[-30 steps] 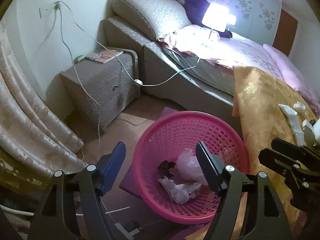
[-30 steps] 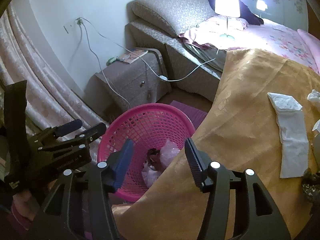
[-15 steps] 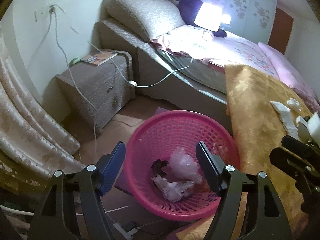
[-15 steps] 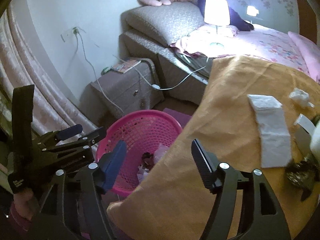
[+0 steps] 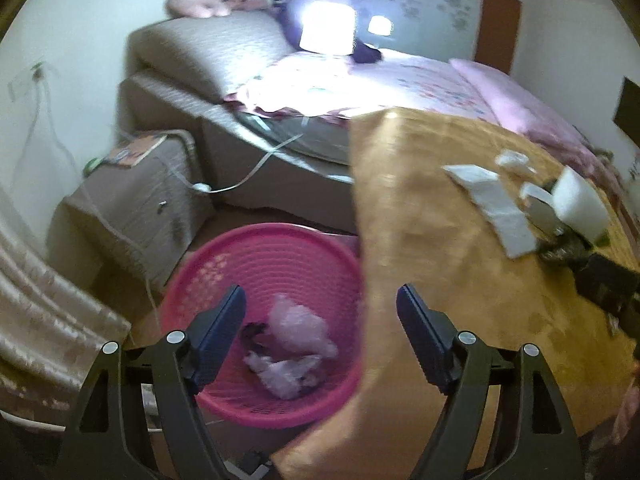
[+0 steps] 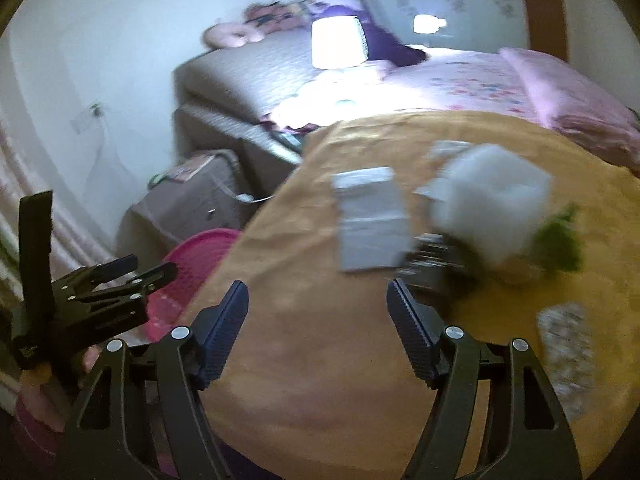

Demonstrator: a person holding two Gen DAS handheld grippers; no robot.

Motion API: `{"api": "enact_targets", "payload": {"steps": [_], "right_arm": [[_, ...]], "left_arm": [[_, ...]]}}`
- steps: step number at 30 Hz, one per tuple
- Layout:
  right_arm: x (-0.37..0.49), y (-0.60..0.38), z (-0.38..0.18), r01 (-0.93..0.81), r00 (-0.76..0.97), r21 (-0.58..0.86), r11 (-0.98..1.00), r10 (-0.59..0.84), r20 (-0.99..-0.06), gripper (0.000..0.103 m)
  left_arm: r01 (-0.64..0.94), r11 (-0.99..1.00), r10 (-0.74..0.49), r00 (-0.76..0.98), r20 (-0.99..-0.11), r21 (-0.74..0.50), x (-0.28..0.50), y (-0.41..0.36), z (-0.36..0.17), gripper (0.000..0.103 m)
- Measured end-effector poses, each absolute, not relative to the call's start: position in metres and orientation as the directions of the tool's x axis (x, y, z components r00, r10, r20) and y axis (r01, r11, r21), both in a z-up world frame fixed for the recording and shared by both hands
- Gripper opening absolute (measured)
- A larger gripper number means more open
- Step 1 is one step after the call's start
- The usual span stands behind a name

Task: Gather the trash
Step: 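Return to the bedspread and grasp the black plastic bag with the left gripper, then grasp the silver blister pack with the right gripper while the left holds the black bag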

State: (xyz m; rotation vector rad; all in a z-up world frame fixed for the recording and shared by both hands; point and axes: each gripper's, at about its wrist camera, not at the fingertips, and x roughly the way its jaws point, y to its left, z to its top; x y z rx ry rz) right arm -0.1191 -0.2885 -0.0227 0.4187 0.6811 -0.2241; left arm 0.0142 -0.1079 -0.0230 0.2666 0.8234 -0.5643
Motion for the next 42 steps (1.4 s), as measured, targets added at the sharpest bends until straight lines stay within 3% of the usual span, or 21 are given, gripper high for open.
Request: {"api": "enact_targets", "payload": {"steps": [20, 30, 31, 33, 36, 42], "right_arm": [[-0.206, -0.369, -0.048, 0.572, 0.704, 0.332, 0.750, -0.242, -0.667, 0.069], [-0.219, -0.380, -0.056, 0.605, 0.688, 0.342, 0.719, -0.255, -0.680, 0.069], [-0.221, -0.382, -0.056, 0.606, 0.687, 0.343, 0.718, -0.255, -0.680, 0.069], [-0.222, -0.384, -0.058, 0.607, 0.686, 0.343, 0.717, -0.254, -0.682, 0.069], [-0.222, -0.387, -0.061, 0.607, 0.682, 0.343, 0.717, -0.248, -0.688, 0.069], [-0.219, -0.388, -0.072, 0.612, 0.661, 0.324, 0.722, -0.241, -0.711, 0.069]], "left_arm": [[0.840, 0.541, -0.556, 0.318, -0.768, -0.043, -0.057, -0.255, -0.021, 0.075], [0.859, 0.505, -0.560, 0.251, -0.789, -0.084, -0.059, -0.300, -0.037, 0.075], [0.861, 0.501, -0.560, 0.245, -0.792, -0.088, -0.059, -0.302, -0.039, 0.073], [0.866, 0.493, -0.553, 0.236, -0.799, -0.085, -0.059, -0.305, -0.043, 0.055], [0.871, 0.482, -0.543, 0.216, -0.811, -0.091, -0.059, -0.307, -0.048, 0.036], [0.873, 0.478, -0.556, 0.216, -0.802, -0.096, -0.060, -0.297, -0.042, 0.032]]}}
